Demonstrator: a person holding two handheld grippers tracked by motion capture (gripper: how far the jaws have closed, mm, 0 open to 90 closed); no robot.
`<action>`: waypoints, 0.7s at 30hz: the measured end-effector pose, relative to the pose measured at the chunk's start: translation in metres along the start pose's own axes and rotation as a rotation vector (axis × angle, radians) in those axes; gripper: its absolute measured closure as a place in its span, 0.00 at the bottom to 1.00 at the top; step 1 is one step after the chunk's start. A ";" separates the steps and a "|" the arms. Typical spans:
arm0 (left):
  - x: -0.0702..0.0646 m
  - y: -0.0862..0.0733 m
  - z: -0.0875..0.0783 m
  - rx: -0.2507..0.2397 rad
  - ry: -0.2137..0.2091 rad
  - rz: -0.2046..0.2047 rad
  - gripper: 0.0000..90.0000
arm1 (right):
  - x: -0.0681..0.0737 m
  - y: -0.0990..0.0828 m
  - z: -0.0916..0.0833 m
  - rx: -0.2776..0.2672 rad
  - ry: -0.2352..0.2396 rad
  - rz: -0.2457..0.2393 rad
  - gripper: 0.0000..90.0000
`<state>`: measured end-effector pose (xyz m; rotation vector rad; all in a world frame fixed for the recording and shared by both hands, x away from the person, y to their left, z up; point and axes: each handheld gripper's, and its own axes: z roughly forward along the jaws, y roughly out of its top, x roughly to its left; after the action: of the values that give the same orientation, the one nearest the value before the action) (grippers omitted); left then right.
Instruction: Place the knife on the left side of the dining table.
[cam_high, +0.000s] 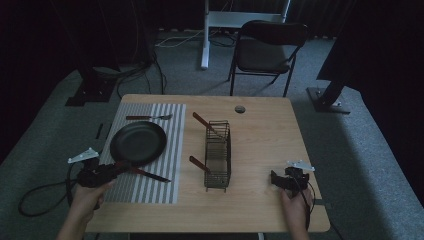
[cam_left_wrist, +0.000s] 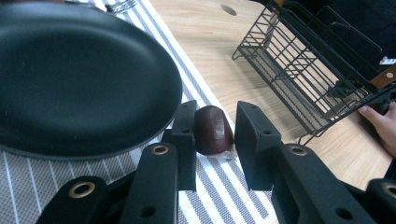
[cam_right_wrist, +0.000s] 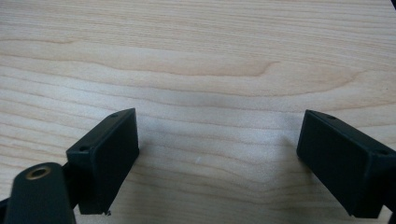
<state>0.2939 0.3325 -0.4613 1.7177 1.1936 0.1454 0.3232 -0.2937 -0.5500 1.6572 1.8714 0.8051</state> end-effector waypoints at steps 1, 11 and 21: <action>0.000 0.000 0.000 0.000 0.000 0.000 0.78 | 0.000 0.000 0.000 0.000 0.000 0.000 0.13; 0.035 -0.026 0.005 -0.011 0.001 -0.124 0.69 | 0.000 0.000 0.000 0.000 0.000 0.000 0.13; 0.056 -0.041 0.017 0.010 0.065 -0.150 0.57 | 0.000 0.000 0.000 0.000 0.000 0.000 0.13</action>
<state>0.3058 0.3650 -0.5234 1.6353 1.3686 0.1051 0.3232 -0.2936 -0.5500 1.6574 1.8713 0.8046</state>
